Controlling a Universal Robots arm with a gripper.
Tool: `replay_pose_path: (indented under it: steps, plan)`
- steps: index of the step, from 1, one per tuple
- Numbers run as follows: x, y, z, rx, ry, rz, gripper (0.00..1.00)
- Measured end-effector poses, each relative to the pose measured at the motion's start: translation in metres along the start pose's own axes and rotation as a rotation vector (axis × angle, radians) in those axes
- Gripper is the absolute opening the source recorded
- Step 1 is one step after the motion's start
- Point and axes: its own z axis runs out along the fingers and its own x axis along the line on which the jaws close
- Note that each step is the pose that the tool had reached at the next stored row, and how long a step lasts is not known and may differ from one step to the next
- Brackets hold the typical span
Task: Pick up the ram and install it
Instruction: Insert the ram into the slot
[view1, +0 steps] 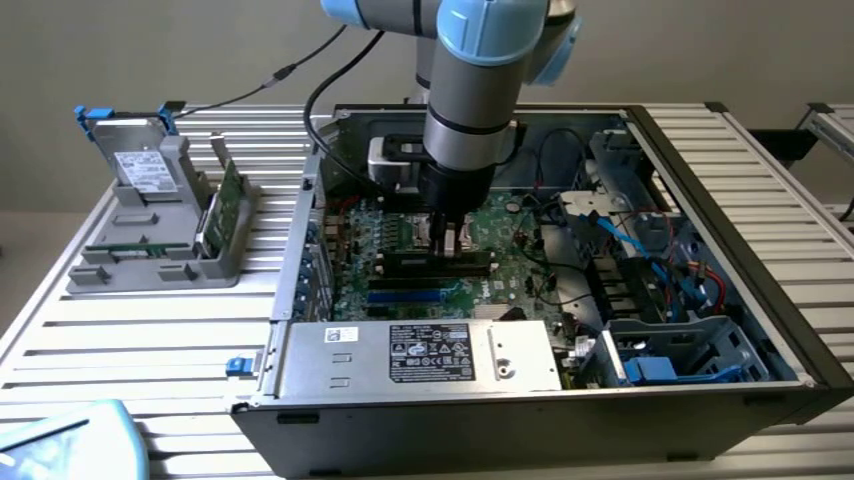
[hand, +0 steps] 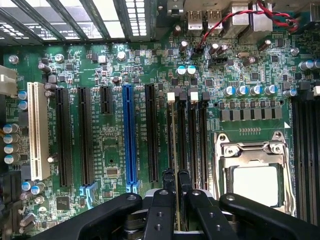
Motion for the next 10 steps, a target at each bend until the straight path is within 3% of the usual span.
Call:
replay_pose_path:
  steps: [7,10]
  plan:
    - [0.0001,-0.0001,0.0006,0.0002,0.0059,0.001,0.15]
    - [0.0000,-0.0001,0.0008,0.0003,0.0058,0.001,0.15]
